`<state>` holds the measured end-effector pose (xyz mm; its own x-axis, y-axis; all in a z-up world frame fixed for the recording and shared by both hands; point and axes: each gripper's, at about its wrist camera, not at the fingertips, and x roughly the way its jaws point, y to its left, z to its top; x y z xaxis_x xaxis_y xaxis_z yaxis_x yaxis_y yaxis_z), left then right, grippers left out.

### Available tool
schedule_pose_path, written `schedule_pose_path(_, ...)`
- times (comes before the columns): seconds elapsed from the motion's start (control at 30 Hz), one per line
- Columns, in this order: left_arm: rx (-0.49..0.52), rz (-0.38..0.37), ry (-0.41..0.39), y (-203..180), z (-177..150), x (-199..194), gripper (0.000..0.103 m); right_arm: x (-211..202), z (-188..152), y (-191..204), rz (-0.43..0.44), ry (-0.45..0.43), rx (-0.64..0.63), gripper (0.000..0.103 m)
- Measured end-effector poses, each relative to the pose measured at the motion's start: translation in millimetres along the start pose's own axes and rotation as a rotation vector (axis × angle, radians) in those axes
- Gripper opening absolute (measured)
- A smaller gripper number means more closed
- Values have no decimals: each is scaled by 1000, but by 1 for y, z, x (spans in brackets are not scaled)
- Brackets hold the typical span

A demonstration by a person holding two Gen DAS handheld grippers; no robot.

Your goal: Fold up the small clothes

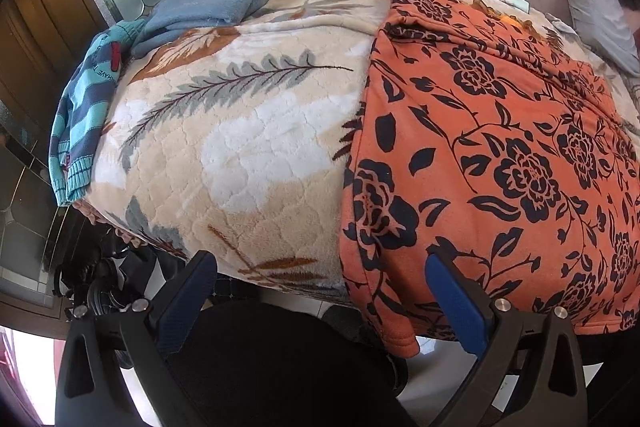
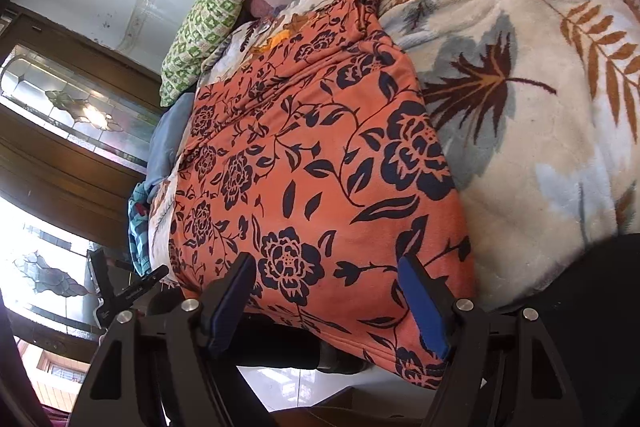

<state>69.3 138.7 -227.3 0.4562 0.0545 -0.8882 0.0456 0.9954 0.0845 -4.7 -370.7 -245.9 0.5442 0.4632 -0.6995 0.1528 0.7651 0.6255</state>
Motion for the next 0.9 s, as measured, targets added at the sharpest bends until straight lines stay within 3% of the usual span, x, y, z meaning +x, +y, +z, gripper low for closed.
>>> schedule_pose_path(0.27, 6, 37, 47, -6, -9, 7, 103, 18, 8, -2, 15, 51, -14, 76)
schedule_pose_path(0.47, -11, -1, 91, -12, -20, 20, 103, 21, 11, 1, 13, 69, -41, 76)
schedule_pose_path(0.67, 17, -49, 68, -12, -11, 25, 101, 9, 5, -4, 5, 31, -12, 76)
schedule_pose_path(0.77, 20, -77, 67, -8, -7, 29, 84, 3, 0, -8, -17, 28, 3, 76)
schedule_pose_path(0.8, 22, -88, 73, -7, -7, 31, 74, 2, 0, -10, -20, 28, 11, 76)
schedule_pose_path(0.9, 3, -166, 91, -2, -8, 36, 56, -3, -1, -15, -18, 35, 33, 76)
